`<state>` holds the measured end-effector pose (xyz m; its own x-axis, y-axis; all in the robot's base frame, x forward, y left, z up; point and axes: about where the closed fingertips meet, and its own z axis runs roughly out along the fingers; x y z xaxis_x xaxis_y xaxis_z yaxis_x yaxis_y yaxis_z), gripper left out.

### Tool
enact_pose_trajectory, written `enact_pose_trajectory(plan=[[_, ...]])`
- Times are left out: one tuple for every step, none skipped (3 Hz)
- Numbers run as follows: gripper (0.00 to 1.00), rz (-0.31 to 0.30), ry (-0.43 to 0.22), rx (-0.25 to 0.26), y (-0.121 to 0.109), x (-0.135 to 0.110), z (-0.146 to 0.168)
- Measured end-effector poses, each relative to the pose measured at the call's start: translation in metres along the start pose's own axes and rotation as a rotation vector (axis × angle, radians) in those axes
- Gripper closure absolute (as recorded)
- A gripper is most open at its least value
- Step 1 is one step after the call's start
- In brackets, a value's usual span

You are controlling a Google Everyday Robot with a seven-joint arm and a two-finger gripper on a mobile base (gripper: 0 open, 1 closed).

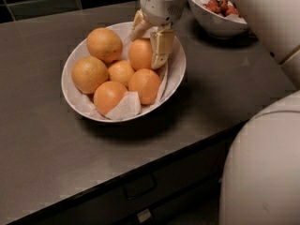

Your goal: Pick orange from white bowl

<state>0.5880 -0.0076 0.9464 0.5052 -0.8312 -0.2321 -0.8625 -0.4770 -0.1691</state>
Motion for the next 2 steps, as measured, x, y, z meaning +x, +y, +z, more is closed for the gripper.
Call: enact_pose_trajectory(plan=[[0.37,-0.002,-0.005,-0.003,0.0001,0.0013,0.0012],[0.39,-0.008,-0.006,-0.005,-0.0023,0.0026,0.0020]])
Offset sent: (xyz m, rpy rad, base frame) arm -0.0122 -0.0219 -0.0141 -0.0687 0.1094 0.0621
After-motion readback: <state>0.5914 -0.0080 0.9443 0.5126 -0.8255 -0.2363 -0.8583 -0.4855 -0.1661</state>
